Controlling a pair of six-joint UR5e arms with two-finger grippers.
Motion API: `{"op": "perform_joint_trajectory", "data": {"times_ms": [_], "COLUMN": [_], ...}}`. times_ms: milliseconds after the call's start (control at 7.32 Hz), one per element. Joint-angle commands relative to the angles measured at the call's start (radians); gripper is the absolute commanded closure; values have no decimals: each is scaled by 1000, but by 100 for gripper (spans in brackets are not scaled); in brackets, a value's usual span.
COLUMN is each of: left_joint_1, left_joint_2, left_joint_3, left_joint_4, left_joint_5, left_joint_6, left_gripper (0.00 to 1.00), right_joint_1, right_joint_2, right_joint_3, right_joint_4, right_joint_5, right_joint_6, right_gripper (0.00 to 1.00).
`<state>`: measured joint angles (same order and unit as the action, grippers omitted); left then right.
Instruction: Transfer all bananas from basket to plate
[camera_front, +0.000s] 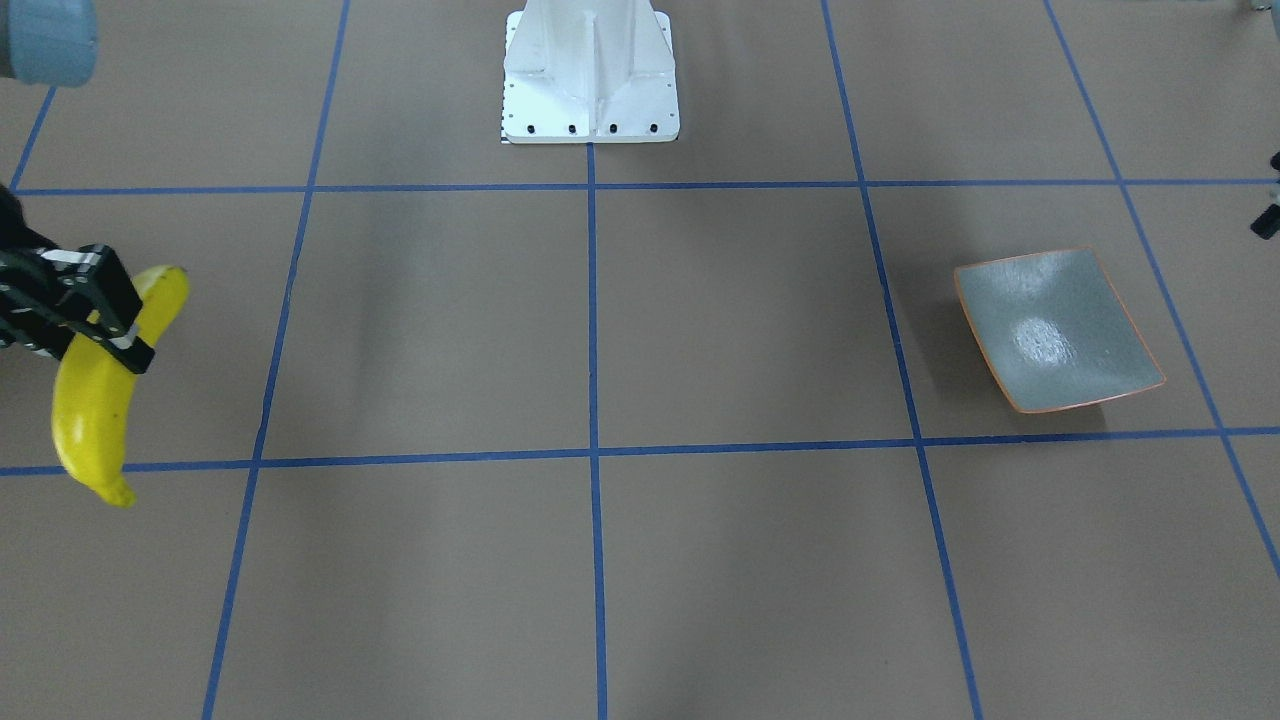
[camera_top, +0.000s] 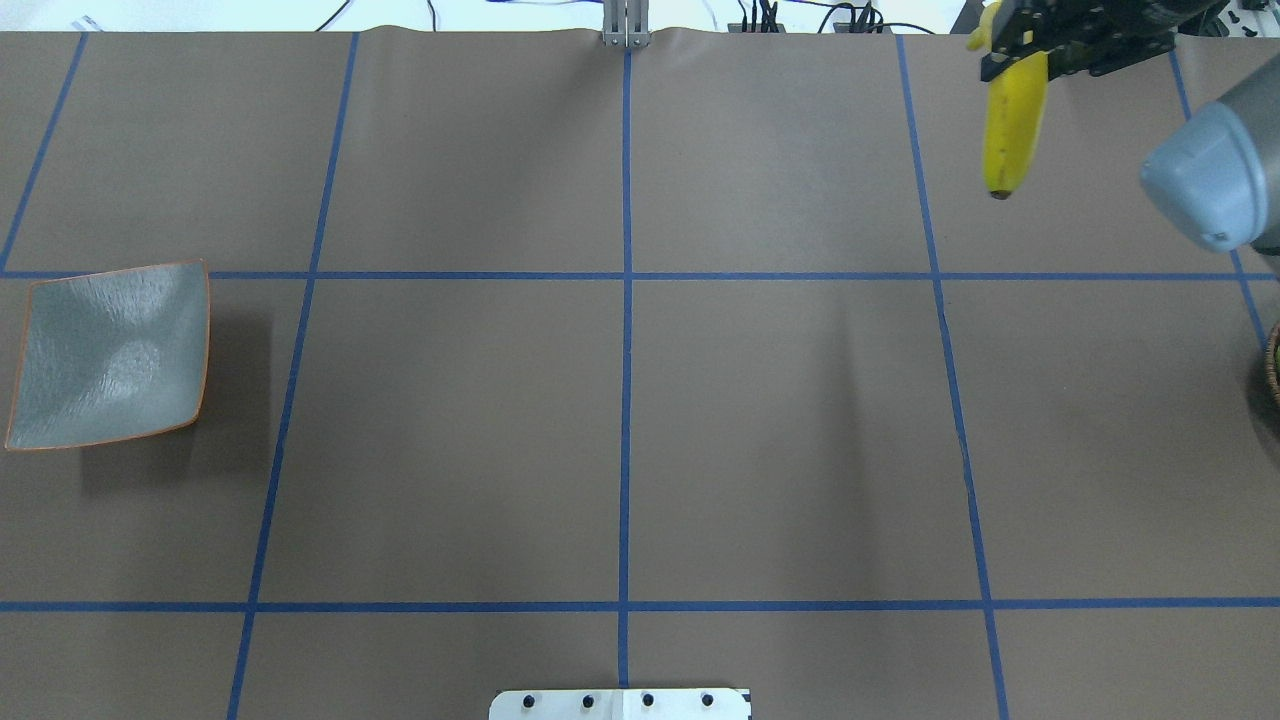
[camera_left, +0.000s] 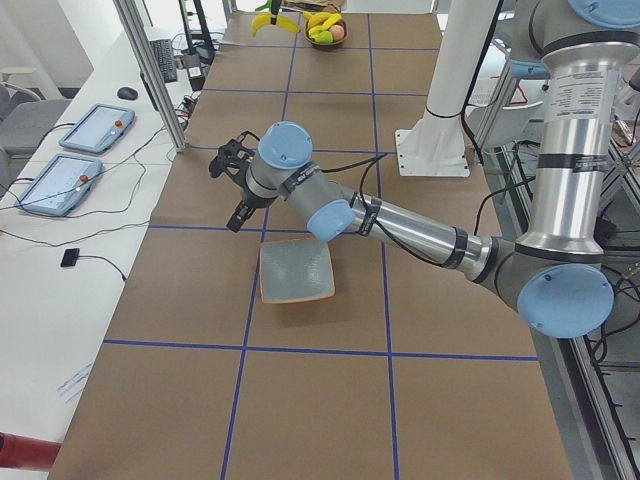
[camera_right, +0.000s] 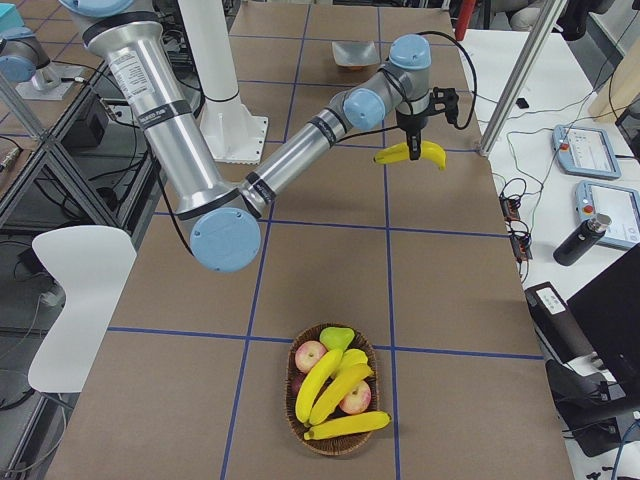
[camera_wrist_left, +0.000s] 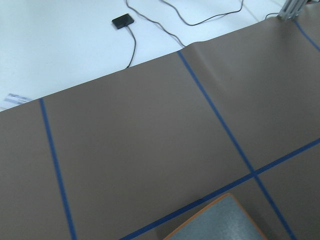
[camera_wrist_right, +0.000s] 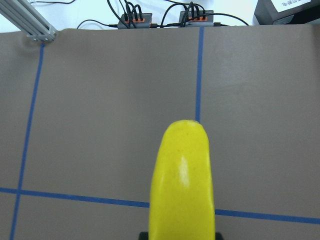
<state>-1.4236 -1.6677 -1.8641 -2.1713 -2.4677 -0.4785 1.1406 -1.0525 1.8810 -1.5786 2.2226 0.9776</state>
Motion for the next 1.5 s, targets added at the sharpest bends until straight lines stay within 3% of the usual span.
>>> {"op": "perform_joint_trajectory", "data": {"times_ms": [0,410,546,683,1366], "left_joint_1": [110,291,331,383,518], "left_joint_2": [-166,-347,-384,-412,-471], "left_joint_3": [-4,-35,-41,-43,-52], "left_joint_4": [-33,-32,-36,-36,-38], "left_joint_5": [0,6,25,30,33], "left_joint_6": [-342,-687,-750,-771,-778], "left_gripper": [0,0,0,0,0], "right_joint_1": [-112,-249,-293,-335,-424], "right_joint_2": [110,207,192,186,201], "right_joint_3": [3,7,3,0,0], "right_joint_4": [3,44,186,291,514], "right_joint_5": [-128,-251,-270,-297,-331], "right_joint_6": [330,467,472,472,472], "right_gripper": [100,100,100,100,100]}}
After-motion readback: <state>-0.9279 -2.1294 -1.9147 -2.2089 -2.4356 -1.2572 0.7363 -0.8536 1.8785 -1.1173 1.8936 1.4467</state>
